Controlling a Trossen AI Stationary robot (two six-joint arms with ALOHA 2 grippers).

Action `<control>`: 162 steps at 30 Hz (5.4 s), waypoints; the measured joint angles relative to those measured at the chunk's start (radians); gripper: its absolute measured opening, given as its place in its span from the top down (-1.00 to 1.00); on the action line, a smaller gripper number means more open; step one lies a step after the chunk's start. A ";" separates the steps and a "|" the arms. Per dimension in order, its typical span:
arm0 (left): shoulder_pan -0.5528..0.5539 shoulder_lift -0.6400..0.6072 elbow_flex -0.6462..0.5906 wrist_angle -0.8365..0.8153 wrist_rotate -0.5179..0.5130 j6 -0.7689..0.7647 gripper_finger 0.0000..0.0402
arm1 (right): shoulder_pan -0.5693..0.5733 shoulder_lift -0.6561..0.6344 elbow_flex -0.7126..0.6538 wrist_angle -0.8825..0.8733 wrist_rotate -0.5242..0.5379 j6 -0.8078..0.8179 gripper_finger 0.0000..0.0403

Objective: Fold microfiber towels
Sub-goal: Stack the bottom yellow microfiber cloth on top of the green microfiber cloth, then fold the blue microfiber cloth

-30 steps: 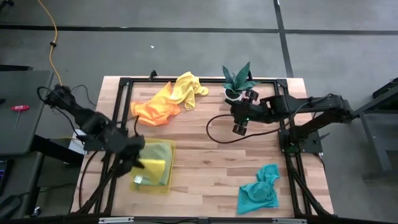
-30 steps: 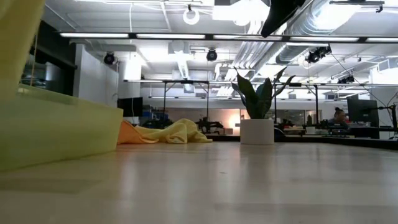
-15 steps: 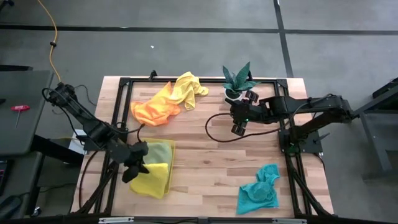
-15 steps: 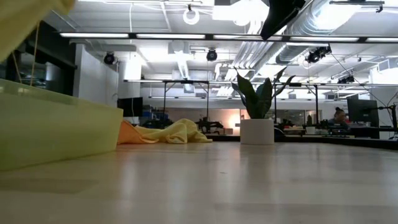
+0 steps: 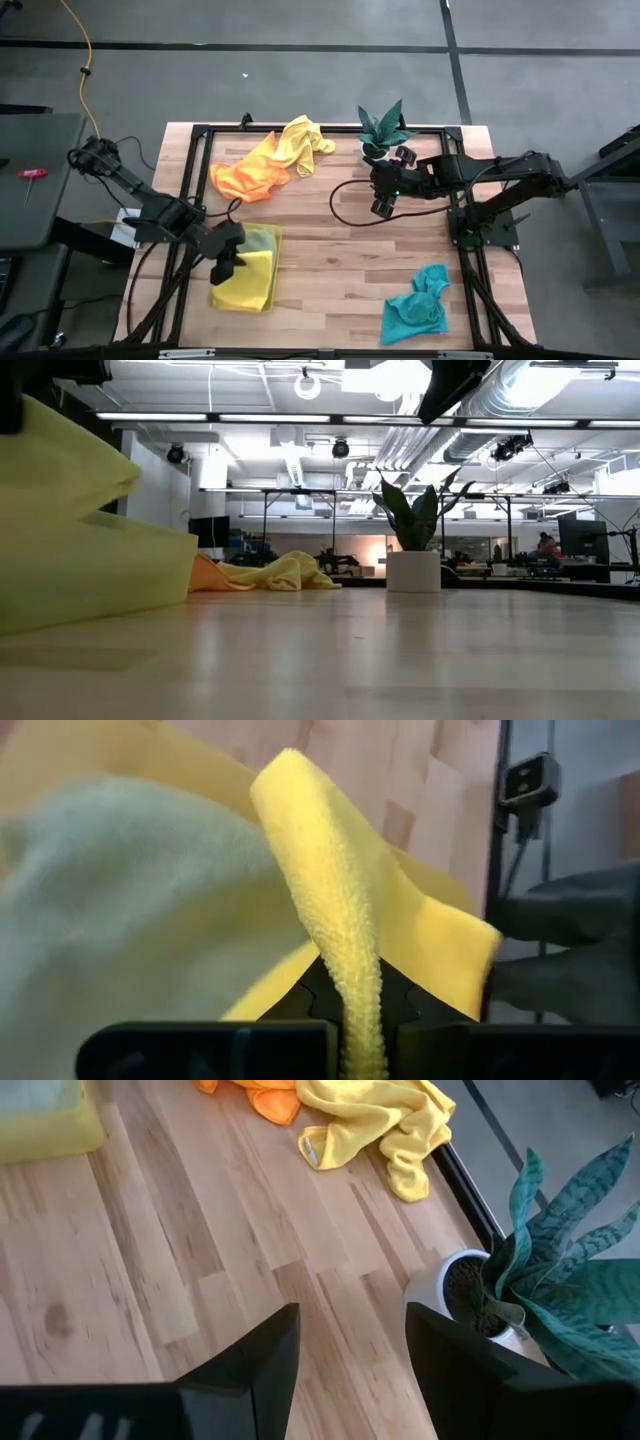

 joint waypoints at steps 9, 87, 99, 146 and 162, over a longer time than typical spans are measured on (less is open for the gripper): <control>0.067 0.001 0.000 -0.085 -0.021 0.117 1.00 | 0.000 0.000 0.000 0.002 -0.005 0.033 0.13; 0.129 -0.058 0.105 0.001 -0.279 0.455 0.98 | 0.000 0.001 0.001 0.053 -0.008 0.038 0.13; 0.424 -0.131 0.315 0.269 -0.305 0.873 1.00 | 0.000 0.001 0.001 0.052 -0.008 0.041 0.13; 0.507 -0.171 -0.006 0.793 -0.119 0.632 1.00 | 0.701 0.652 0.001 0.106 -0.683 0.868 0.98; 0.507 -0.171 -0.006 0.793 -0.123 0.629 1.00 | 0.283 0.669 0.001 0.152 -0.311 0.239 1.00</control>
